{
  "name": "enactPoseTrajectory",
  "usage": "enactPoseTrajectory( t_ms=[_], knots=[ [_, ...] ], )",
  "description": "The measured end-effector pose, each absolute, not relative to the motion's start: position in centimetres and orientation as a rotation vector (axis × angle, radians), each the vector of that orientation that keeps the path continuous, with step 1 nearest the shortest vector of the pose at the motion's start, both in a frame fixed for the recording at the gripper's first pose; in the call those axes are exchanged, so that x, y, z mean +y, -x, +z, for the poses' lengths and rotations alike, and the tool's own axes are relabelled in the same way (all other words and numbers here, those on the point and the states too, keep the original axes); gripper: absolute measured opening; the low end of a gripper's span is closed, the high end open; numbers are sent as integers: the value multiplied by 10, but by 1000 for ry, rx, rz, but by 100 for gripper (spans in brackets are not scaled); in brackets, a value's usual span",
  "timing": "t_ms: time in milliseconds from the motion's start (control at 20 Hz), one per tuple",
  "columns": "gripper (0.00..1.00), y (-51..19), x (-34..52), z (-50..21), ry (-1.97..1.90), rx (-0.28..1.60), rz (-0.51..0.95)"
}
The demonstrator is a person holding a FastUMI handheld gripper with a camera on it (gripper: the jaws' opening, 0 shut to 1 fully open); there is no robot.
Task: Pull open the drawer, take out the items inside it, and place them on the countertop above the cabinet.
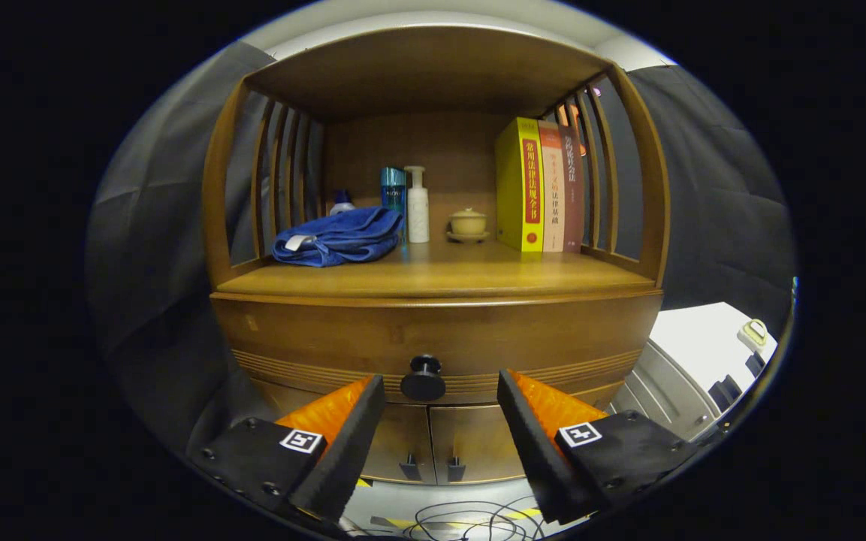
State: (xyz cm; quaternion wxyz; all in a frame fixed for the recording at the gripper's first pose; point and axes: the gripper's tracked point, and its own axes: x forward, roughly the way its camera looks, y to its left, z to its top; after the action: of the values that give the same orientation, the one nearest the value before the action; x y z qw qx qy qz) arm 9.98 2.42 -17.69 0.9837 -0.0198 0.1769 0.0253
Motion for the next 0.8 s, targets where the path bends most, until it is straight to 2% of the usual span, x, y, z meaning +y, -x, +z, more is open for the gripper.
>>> enactPoseTrajectory(
  t_ms=[350,650,800],
  knots=[
    [98,-128,37,-210,24,417,50],
    [83,-138,38,-222,2,437,26],
    [69,-141,39,-222,11,425,11]
  ],
)
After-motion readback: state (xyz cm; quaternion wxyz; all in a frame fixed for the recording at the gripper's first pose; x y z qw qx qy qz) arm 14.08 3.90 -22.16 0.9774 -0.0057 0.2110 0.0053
